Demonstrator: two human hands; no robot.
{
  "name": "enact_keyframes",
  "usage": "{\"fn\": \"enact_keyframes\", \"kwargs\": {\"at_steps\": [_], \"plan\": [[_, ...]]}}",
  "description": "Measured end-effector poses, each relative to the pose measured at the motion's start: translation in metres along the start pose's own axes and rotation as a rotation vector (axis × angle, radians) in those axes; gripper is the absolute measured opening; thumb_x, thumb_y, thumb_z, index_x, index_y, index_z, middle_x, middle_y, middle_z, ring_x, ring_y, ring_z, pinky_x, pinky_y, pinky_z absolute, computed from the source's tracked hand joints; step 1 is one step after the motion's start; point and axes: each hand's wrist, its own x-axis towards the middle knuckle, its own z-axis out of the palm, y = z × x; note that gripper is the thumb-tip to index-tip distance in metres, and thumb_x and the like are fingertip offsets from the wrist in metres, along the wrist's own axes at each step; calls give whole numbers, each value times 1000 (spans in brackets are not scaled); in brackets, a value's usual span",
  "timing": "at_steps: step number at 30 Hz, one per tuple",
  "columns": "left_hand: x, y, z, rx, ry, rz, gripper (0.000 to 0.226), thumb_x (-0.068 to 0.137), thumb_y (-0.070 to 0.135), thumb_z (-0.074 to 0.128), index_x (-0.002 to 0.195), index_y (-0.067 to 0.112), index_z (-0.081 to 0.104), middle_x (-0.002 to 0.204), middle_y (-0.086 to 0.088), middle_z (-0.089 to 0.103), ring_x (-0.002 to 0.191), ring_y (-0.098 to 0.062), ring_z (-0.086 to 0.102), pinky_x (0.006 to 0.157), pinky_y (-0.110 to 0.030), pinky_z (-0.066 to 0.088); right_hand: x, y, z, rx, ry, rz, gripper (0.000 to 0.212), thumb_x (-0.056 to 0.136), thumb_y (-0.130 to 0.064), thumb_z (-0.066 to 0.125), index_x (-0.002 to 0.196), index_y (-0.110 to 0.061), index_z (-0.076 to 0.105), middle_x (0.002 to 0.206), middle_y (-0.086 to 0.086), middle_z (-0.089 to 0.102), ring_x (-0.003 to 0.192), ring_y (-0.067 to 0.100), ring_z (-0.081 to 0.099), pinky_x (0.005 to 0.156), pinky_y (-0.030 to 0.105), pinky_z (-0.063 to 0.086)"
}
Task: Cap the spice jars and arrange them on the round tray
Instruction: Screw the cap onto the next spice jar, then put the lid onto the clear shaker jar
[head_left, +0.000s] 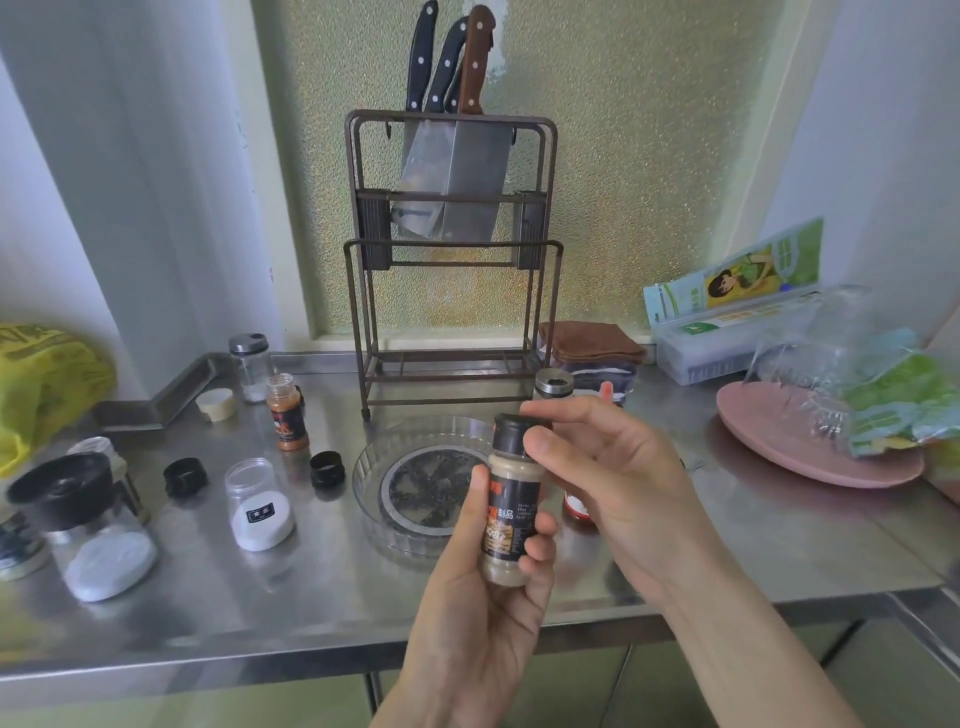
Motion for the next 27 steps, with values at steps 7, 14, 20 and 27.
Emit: {"fn": "enact_keyframes", "kwargs": {"at_steps": [7, 14, 20, 27], "plan": [[12, -12, 0, 388, 28, 229, 41, 92, 49, 68, 114, 17, 81, 112, -9, 80, 100, -19, 78, 81, -30, 65, -19, 0, 6, -347, -7, -157, 48, 85, -24, 83, 126, -35, 62, 109, 0, 77, 96, 19, 76, 79, 31, 61], [26, -19, -2, 1145, 86, 583, 30, 96, 60, 51, 109, 48, 75, 106, 16, 80, 100, -2, 73, 87, -25, 56, -6, -21, -71, -491, 418, -368, 61, 78, -12, 87, 123, -40, 57, 111, -14, 77, 97, 8, 75, 82, 24, 59], [38, -36, -19, 1323, 212, 549, 14, 102, 40, 61, 104, 46, 73, 105, 32, 74, 100, 11, 67, 81, -20, 51, 15, 23, -152, -749, 632, -165, 60, 77, -6, 86, 115, -39, 53, 103, -22, 67, 94, 3, 70, 94, 44, 58], [50, -50, -33, 1343, 237, 478, 12, 101, 38, 64, 107, 39, 74, 104, 27, 73, 95, -1, 71, 76, -37, 66, 7, 80, -177, -832, 583, -80, 63, 78, 1, 83, 116, -37, 53, 103, -23, 65, 95, -13, 63, 87, 32, 60]]}}
